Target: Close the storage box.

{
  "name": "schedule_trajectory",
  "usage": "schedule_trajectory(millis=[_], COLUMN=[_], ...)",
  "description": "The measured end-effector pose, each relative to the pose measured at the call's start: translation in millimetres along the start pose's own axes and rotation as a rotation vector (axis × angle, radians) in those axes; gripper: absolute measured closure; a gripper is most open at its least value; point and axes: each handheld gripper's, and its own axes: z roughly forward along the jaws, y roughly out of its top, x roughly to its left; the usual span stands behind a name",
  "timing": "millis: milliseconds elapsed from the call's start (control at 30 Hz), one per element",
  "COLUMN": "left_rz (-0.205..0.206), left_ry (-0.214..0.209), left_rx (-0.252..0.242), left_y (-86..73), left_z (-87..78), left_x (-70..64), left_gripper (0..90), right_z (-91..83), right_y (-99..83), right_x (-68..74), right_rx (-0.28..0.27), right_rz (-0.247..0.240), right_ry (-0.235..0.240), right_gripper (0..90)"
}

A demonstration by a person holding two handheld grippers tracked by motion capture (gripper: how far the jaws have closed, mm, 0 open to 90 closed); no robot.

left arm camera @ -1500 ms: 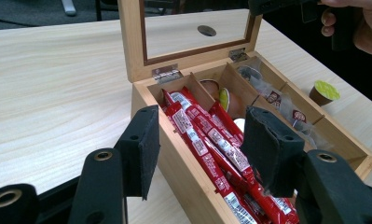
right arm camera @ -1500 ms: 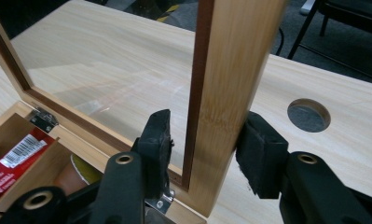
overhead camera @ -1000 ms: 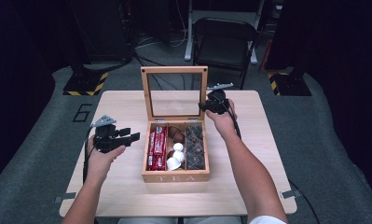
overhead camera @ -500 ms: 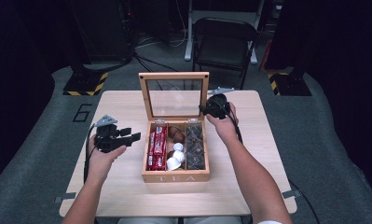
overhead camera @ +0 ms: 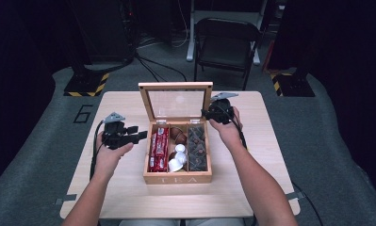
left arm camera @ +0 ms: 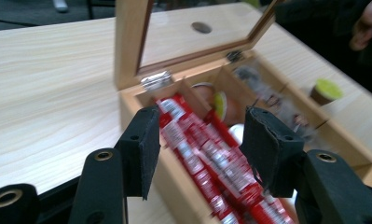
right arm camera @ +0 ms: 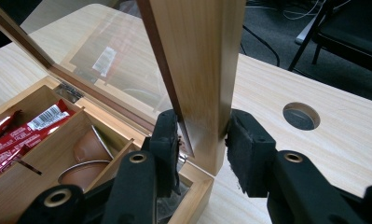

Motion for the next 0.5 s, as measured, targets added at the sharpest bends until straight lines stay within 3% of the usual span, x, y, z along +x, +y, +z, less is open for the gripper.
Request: schedule_trajectory(millis=[67, 500], left_rz=[-0.002, 0.09], left_ry=[-0.014, 0.048], left_rx=[-0.008, -0.034], left_y=[5.5, 43.8], left_z=[0.8, 1.9], left_x=[-1.6, -8.6], left_gripper=[46.7, 47.7], right_z=[-0.8, -4.2], right_y=[-1.6, -6.8], right_x=[0.1, 0.9], right_rx=[-0.003, -0.014], right_rz=[0.002, 0.011], right_ry=[0.003, 0.024], right_gripper=[63.6, 62.8])
